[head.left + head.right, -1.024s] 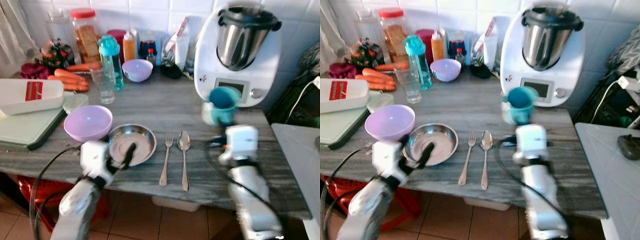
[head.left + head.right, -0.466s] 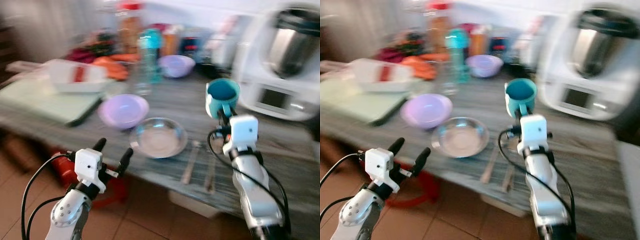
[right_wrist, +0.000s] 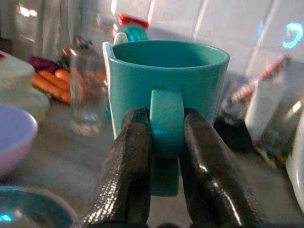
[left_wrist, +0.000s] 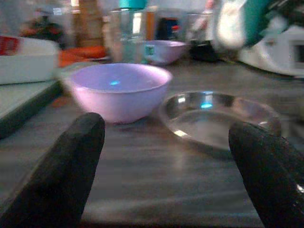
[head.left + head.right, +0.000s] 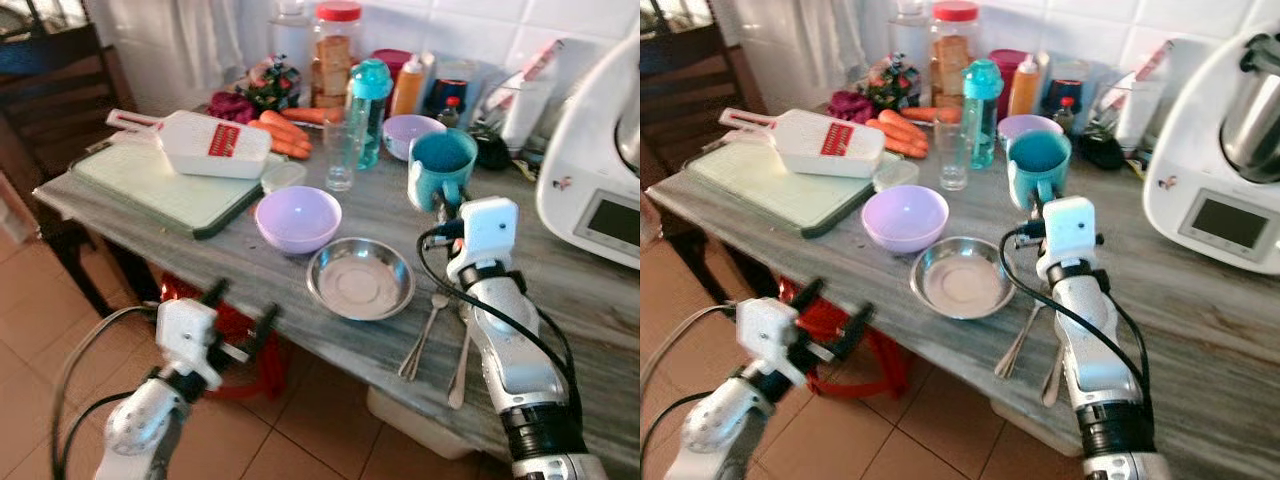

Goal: Setting the table

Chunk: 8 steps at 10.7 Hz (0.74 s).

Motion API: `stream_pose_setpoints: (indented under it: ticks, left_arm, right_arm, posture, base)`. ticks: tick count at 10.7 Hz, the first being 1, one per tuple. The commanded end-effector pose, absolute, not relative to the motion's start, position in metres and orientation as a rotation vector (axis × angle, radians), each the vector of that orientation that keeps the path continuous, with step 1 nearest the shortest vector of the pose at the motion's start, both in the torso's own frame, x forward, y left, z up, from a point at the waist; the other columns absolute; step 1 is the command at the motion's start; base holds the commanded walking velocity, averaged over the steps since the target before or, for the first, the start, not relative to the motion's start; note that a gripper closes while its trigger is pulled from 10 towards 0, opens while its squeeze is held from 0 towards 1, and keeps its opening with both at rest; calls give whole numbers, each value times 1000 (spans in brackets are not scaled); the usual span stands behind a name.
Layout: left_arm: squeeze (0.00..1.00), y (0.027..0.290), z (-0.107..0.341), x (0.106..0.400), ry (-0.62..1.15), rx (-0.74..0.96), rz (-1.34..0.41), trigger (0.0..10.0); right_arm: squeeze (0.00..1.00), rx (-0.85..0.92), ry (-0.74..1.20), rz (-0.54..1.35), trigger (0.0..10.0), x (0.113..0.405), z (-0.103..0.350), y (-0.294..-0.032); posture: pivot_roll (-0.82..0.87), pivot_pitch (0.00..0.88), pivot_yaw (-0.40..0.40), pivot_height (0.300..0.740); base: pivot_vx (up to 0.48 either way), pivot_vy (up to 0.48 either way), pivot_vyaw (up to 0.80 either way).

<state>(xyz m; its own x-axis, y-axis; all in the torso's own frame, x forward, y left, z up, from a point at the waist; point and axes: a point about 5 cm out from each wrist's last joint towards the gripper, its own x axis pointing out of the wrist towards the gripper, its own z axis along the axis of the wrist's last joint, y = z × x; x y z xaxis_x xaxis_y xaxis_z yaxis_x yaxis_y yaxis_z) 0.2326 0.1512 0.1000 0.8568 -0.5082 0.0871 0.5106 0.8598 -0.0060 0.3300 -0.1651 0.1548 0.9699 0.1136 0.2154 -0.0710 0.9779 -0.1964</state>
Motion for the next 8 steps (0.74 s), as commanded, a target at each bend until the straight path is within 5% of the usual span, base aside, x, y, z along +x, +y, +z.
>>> stream_pose_setpoints:
  ticks: [1,8]
  left_arm:
    - [0,148,110,235,-119,-17,-557,10000]
    - [0,130,112,234,-57,-109,-723,10000]
  right_arm:
    - [0,-168,-222,86,10000,336,156,-168]
    - [0,-120,-105,165,10000,357,133,-148]
  posture:
    - [173,0,-32,740]
    - [187,0,-41,740]
  base:
    - [0,0,0]
    - [0,0,0]
